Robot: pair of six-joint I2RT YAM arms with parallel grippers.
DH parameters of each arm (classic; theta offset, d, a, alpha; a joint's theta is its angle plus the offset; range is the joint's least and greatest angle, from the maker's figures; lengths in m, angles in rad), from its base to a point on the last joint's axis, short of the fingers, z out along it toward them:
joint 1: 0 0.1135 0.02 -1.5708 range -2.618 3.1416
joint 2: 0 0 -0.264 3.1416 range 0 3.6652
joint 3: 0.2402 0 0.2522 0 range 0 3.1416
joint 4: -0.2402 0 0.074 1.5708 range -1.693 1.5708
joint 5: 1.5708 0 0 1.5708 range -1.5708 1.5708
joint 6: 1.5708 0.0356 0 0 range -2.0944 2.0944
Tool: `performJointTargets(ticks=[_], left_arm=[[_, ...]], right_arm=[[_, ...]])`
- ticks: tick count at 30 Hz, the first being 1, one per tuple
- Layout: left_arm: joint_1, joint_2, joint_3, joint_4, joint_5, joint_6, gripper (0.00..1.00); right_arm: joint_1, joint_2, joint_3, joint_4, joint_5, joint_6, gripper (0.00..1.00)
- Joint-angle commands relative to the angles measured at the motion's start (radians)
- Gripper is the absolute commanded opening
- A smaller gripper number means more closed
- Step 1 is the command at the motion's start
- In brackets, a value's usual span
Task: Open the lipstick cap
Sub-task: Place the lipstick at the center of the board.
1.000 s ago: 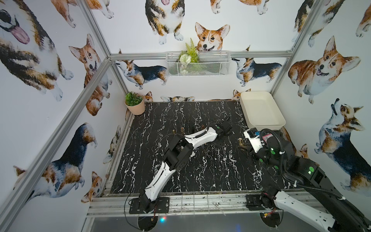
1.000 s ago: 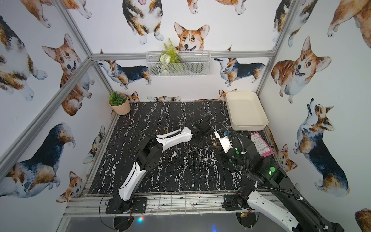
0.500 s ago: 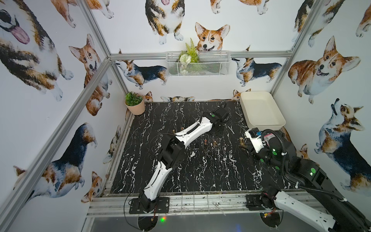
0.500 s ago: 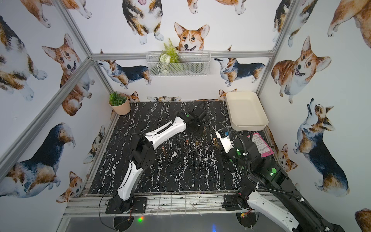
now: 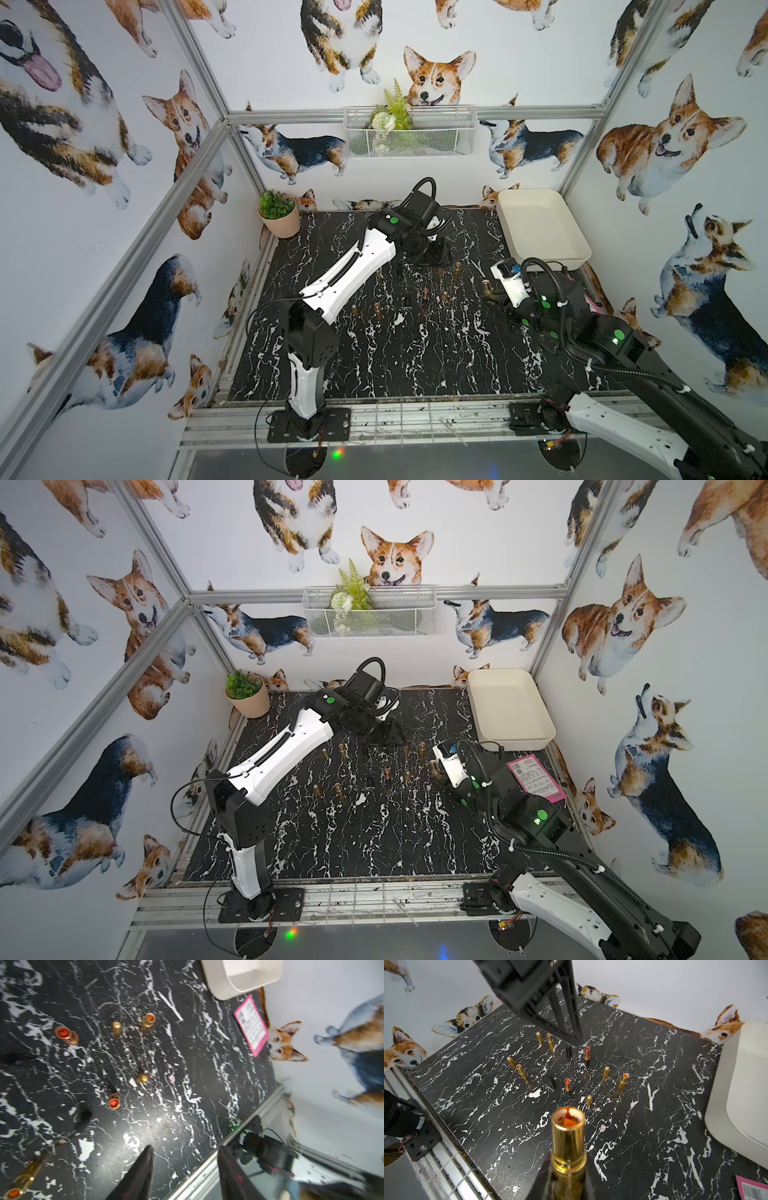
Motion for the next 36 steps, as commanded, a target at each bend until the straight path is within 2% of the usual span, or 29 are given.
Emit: performJointTargets(ticks=[1,11,19,27,36], left_arm=[[-0.003,-0.061,-0.015,-0.015,0.154,0.014,0.52],[-0.018,-0.13,-0.057,-0.016,0.239,0.031,0.61],[-0.051,-0.094,-0.05,-0.02,0.212,0.048,0.61],[-0.06,-0.049,0.019,-0.047,0.211,0.065,0.59],[-0.076,-0.018,0.046,-0.087,0.223,0.092,0.54]], right_arm=[[-0.001,0.035,0.002,0.082,-0.036,-0.007,0.03],[-0.001,0.116,0.02,0.12,-0.073,0.003,0.03],[0.0,0.129,0.019,0.144,-0.071,0.014,0.03],[-0.001,0.15,0.025,0.14,-0.079,0.013,0.03],[-0.001,0.173,0.039,0.135,-0.086,0.004,0.03]])
